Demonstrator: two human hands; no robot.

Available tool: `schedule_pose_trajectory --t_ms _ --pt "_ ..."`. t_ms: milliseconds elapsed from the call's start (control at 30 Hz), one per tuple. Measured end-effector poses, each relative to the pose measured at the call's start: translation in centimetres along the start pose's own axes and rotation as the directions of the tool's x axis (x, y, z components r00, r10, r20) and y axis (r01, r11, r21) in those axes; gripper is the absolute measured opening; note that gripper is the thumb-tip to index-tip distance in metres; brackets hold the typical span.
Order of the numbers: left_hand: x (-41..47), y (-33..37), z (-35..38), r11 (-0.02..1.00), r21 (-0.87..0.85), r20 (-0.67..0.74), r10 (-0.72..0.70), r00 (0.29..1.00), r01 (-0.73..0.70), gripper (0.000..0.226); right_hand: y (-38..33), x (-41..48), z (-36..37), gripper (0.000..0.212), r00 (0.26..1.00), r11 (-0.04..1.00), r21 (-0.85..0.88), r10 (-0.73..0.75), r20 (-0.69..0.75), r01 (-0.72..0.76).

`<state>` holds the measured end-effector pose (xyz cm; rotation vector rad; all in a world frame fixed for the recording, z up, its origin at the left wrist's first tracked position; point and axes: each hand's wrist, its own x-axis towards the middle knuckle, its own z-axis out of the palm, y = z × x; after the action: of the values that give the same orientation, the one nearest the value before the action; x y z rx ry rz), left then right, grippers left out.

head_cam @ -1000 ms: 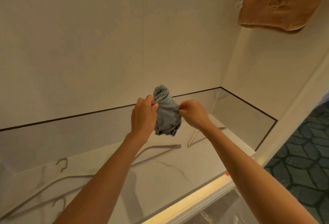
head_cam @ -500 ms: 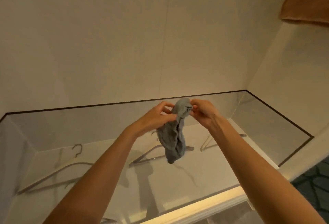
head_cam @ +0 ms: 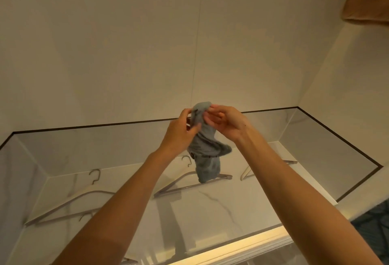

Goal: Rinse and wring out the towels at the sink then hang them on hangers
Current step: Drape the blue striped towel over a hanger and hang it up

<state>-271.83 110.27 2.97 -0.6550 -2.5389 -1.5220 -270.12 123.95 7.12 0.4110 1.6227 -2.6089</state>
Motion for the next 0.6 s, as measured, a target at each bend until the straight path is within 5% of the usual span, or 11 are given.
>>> schedule_pose_trajectory --t_ms 100,200,433,533,600 --pt "1.2 -1.0 -0.8 0.997 -0.039 -0.220 -0.080 0.972 0.073 0.023 0.2 -0.2 -1.3 0.033 0.969 0.874 -0.474 0.014 0.248 0.109" --pt "1.8 -1.4 -1.3 0.972 -0.190 -0.271 -0.190 0.944 0.140 0.029 1.4 -0.2 -2.0 0.037 0.935 0.706 -0.694 0.133 0.329 0.144" --pt "2.1 -3.3 -3.8 0.940 -0.239 -0.264 -0.303 0.916 0.243 0.046 1.6 0.1 -1.9 0.028 0.987 0.918 -0.370 -0.160 -0.012 0.144" --pt "1.7 -4.0 -5.9 0.957 0.039 -0.284 -0.266 0.921 0.288 0.038 1.2 0.4 -1.8 0.029 0.981 0.985 -0.142 -0.122 -0.154 0.100" --pt "1.7 -4.1 -6.4 0.919 0.243 -0.271 -0.244 0.931 0.312 0.023 1.2 0.4 -1.1 0.028 0.989 0.991 -0.096 -0.101 -0.110 0.090"
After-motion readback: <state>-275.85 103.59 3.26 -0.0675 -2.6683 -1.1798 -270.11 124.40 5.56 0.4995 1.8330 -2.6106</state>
